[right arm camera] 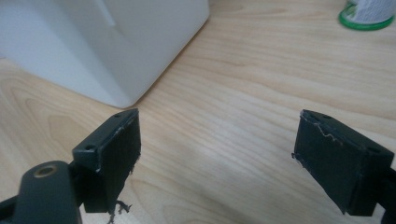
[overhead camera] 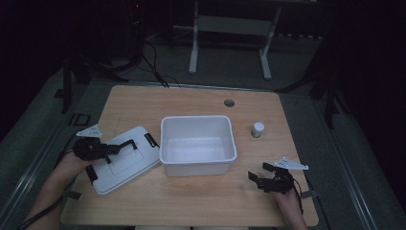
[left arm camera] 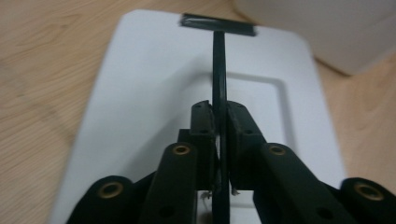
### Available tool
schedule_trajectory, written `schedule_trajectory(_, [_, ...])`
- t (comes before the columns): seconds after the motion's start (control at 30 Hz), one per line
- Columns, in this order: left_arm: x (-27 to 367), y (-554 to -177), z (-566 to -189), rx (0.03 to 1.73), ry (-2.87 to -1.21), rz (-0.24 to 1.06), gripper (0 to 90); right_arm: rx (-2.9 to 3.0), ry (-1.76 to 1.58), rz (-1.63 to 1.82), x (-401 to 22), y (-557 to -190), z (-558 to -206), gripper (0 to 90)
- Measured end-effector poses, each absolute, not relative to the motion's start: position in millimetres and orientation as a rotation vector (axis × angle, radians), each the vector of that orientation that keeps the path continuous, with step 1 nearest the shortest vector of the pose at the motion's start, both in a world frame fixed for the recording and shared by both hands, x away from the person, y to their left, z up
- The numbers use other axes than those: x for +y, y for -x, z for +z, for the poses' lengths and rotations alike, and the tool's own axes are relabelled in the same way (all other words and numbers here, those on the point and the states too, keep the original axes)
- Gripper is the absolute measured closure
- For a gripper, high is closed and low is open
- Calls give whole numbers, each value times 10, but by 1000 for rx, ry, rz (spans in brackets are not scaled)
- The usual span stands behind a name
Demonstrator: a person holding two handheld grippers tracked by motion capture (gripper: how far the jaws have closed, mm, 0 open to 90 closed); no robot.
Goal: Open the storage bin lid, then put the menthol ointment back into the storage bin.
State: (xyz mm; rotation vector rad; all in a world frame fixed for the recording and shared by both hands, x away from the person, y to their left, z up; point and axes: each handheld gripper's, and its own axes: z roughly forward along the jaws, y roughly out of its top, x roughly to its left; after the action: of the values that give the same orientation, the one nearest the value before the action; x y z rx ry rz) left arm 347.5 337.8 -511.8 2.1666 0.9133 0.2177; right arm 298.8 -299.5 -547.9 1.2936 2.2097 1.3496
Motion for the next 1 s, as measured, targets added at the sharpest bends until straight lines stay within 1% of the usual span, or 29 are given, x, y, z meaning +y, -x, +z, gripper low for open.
schedule_trajectory(0.07, [3382, -3481, -5108, 925, -2177, 234, 705, 2200, -1285, 1357, -3008, -2987, -5453, 145])
schedule_trajectory(0.1, [3384, -3488, -5105, 941, -2179, 235, 681, 2201, -1281, 1351, -3010, -2986, -5444, 145])
schedule_trajectory(0.17, [3386, -3498, -5099, 983, -2182, 231, 571, 2201, -1248, 1333, -3014, -2988, -5425, 144])
schedule_trajectory(0.2, [3387, -3508, -5098, 1011, -2180, 225, 542, 2203, -1241, 1339, -3017, -2989, -5416, 144])
schedule_trajectory(0.23, [3389, -3520, -5101, 1029, -2172, 203, 481, 2204, -1239, 1345, -3026, -2991, -5406, 145])
schedule_trajectory(0.27, [3379, -3523, -5101, 1045, -2180, 217, 417, 2198, -1245, 1344, -3035, -2993, -5394, 145])
schedule_trajectory(0.37, [3369, -3527, -5098, 1058, -2191, 224, 350, 2175, -1295, 1320, -3080, -3019, -5347, 145])
schedule_trajectory(0.47, [3379, -3525, -5077, 1060, -2184, 238, 329, 2199, -1282, 1206, -3108, -3062, -5275, 139])
schedule_trajectory(0.53, [3388, -3520, -5059, 1054, -2172, 238, 323, 2241, -1274, 1223, -3145, -3109, -5238, 121])
schedule_trajectory(0.57, [3388, -3515, -5046, 1055, -2174, 255, 323, 2248, -1276, 1209, -3158, -3135, -5222, 125])
schedule_trajectory(0.63, [3389, -3512, -5033, 1054, -2163, 244, 322, 2268, -1283, 1187, -3179, -3201, -5197, 133])
schedule_trajectory(0.8, [3383, -3500, -5039, 1055, -2194, 255, 322, 2300, -1320, 1127, -3224, -3385, -5128, 137])
schedule_trajectory(0.97, [3383, -3489, -5040, 1050, -2190, 252, 322, 2293, -1321, 1066, -3263, -3611, -5049, 185])
schedule_trajectory(1.0, [3386, -3489, -5041, 1046, -2180, 234, 322, 2292, -1323, 1055, -3268, -3655, -5031, 185])
